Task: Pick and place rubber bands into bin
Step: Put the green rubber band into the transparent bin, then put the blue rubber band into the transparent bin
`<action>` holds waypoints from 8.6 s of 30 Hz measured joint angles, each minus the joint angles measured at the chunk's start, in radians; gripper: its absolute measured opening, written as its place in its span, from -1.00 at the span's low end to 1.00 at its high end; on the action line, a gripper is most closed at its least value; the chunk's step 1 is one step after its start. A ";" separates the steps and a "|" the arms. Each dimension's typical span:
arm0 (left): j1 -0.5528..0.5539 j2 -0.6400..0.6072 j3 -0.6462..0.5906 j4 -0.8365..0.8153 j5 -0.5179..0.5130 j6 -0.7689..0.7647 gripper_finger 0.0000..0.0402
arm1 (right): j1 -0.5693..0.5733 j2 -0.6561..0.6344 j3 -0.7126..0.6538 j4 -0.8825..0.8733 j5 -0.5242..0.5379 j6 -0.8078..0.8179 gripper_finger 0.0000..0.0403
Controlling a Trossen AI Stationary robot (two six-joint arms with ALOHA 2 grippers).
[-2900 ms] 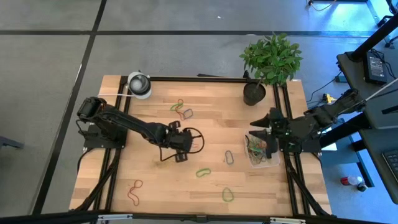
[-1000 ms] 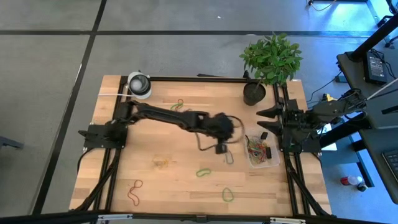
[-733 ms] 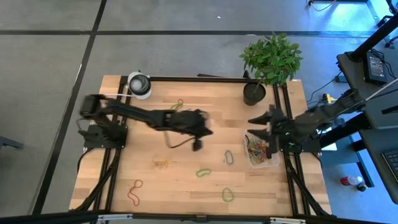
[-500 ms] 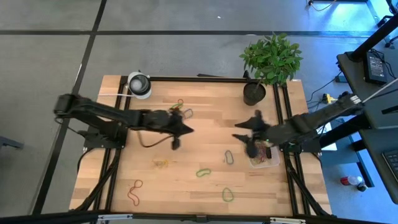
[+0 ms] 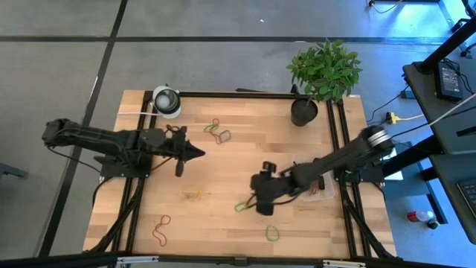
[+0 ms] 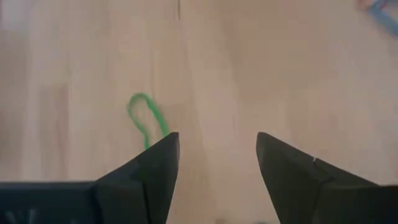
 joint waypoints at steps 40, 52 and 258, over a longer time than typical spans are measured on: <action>-0.001 -0.069 -0.017 -0.156 0.144 0.034 -0.99 | 0.022 0.406 0.533 -0.496 -0.145 0.359 -0.98; -0.001 -0.069 -0.017 -0.137 0.161 0.001 -0.98 | 0.142 0.088 0.382 -0.657 0.177 0.619 -0.99; 0.001 -0.068 -0.017 -0.146 -0.185 0.083 -0.76 | -0.183 -0.150 0.177 -0.673 -0.154 0.083 -0.99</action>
